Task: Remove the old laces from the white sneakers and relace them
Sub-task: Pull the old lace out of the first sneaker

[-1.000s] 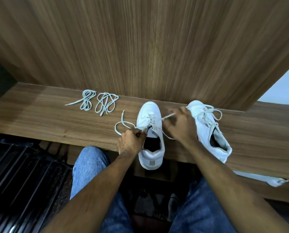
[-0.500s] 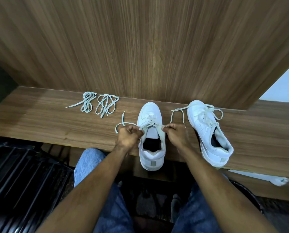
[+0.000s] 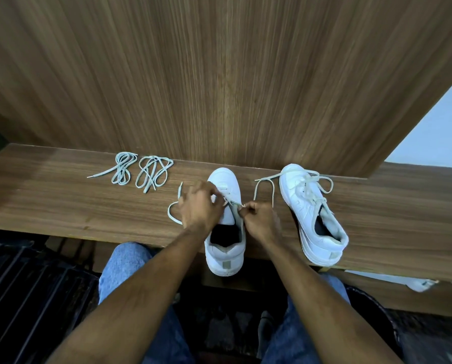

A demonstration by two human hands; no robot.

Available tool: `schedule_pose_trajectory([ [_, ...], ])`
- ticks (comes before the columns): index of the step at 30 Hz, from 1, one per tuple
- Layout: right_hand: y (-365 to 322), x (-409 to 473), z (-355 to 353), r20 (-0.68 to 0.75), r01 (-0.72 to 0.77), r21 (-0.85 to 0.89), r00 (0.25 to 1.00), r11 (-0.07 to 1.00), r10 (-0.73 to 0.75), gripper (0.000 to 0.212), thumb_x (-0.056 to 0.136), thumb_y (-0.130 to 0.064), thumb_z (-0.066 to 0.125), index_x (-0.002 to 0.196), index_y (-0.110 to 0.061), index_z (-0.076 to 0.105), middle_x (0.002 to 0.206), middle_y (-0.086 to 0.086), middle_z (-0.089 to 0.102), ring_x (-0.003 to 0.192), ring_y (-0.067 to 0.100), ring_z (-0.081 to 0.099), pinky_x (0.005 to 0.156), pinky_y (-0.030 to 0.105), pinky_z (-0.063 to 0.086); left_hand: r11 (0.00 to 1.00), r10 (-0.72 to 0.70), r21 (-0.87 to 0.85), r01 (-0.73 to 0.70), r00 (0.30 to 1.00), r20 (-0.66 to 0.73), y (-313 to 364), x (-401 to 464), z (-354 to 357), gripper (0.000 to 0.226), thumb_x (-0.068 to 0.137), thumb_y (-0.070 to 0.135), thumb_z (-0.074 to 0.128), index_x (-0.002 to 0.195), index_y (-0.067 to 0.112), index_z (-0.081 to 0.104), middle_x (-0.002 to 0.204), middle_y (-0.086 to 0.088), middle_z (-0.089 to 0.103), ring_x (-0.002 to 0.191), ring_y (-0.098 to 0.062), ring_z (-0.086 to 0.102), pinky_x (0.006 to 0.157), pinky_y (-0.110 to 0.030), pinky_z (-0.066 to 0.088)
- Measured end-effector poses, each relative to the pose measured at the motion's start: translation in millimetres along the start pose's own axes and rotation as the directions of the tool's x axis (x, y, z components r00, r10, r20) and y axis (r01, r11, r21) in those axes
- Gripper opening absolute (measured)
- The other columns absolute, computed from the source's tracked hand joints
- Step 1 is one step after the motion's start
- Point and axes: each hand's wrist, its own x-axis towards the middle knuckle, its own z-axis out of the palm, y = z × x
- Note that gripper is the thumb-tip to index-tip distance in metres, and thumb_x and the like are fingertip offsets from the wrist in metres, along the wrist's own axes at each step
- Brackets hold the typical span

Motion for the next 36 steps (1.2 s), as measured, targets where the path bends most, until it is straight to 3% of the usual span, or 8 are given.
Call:
schedule_pose_trajectory([
  [4, 0, -1, 0, -0.026, -0.014, -0.015, 1.000, 1.000, 0.014, 0.017, 0.086, -0.039, 0.060, 0.093, -0.028, 0.072, 0.099, -0.002, 0.072, 0.100, 0.026, 0.065, 0.086, 0.034, 0.050, 0.718, -0.467, -0.494, 0.491, 0.865, 0.181, -15, 6, -1, 0.010, 0.080, 0.016, 0.061, 0.074, 0.024, 0.060, 0.083, -0.002, 0.070, 0.089, -0.028, 0.067, 0.086, -0.040, 0.053],
  [10, -1, -2, 1, -0.020, 0.004, -0.034, 1.000, 0.999, -0.005, 0.021, 0.087, -0.042, 0.059, 0.098, -0.029, 0.071, 0.098, -0.001, 0.072, 0.099, 0.026, 0.064, 0.082, 0.033, 0.049, 0.986, 0.160, -0.073, -0.151, 0.979, 0.125, -7, -6, 3, 0.021, 0.078, 0.031, 0.059, 0.096, 0.028, 0.069, 0.112, 0.006, 0.060, 0.112, -0.018, 0.050, 0.097, -0.035, 0.037],
  [16, -1, -3, 0, -0.024, 0.021, -0.058, 0.999, 0.998, -0.022, 0.023, 0.088, -0.043, 0.058, 0.100, -0.028, 0.071, 0.100, 0.000, 0.072, 0.100, 0.028, 0.064, 0.080, 0.033, 0.049, 0.867, 0.355, 0.334, -0.370, 0.929, 0.108, -3, -4, 8, 0.024, 0.091, 0.032, 0.049, 0.099, 0.020, 0.068, 0.114, 0.001, 0.057, 0.119, -0.020, 0.046, 0.107, -0.040, 0.023],
  [19, 0, -3, 0, -0.033, 0.033, -0.056, 0.999, 0.998, -0.035, 0.021, 0.088, -0.043, 0.059, 0.096, -0.027, 0.071, 0.095, 0.001, 0.072, 0.097, 0.027, 0.065, 0.077, 0.032, 0.047, 0.975, -0.058, -0.219, 0.028, 0.989, -0.133, -5, 8, -2, 0.010, 0.083, 0.026, 0.056, 0.079, 0.025, 0.065, 0.097, 0.005, 0.061, 0.091, -0.013, 0.055, 0.099, -0.038, 0.040],
  [21, 0, -3, 0, -0.032, 0.032, -0.057, 0.999, 0.998, -0.034, 0.021, 0.089, -0.042, 0.059, 0.096, -0.027, 0.071, 0.094, 0.000, 0.072, 0.097, 0.026, 0.065, 0.075, 0.031, 0.044, 0.728, -0.425, -0.635, 0.258, 0.897, -0.123, -12, 19, -12, 0.008, 0.075, 0.027, 0.053, 0.071, 0.026, 0.060, 0.094, -0.007, 0.067, 0.083, -0.021, 0.063, 0.086, -0.043, 0.052],
  [23, 1, -3, 0, -0.038, 0.037, -0.052, 0.999, 0.998, -0.039, 0.020, 0.089, -0.041, 0.060, 0.097, -0.026, 0.071, 0.098, 0.002, 0.071, 0.098, 0.028, 0.064, 0.078, 0.031, 0.044, 0.732, -0.480, -0.607, 0.309, 0.866, -0.139, -15, 20, -19, 0.010, 0.074, 0.026, 0.055, 0.082, 0.023, 0.061, 0.102, -0.013, 0.065, 0.093, -0.030, 0.062, 0.087, -0.046, 0.051],
  [27, -1, -4, 1, -0.043, 0.045, -0.050, 0.998, 0.998, -0.047, 0.019, 0.089, -0.038, 0.061, 0.100, -0.027, 0.072, 0.102, 0.002, 0.070, 0.100, 0.028, 0.063, 0.073, 0.028, 0.040, 0.993, -0.035, -0.119, 0.026, 0.996, -0.077, -11, 2, -15, 0.028, 0.080, 0.023, 0.067, 0.108, 0.019, 0.064, 0.120, -0.005, 0.052, 0.115, -0.025, 0.047, 0.098, -0.042, 0.038],
  [36, -3, -7, -2, -0.035, 0.039, -0.062, 0.999, 0.997, -0.041, 0.018, 0.089, -0.038, 0.058, 0.087, -0.023, 0.068, 0.099, 0.004, 0.068, 0.098, 0.030, 0.062, 0.071, 0.029, 0.040, 0.876, 0.380, 0.329, -0.354, 0.925, -0.017, -3, -7, 11, 0.027, 0.087, 0.029, 0.052, 0.093, 0.013, 0.072, 0.111, -0.004, 0.061, 0.123, -0.025, 0.048, 0.112, -0.050, 0.023],
])
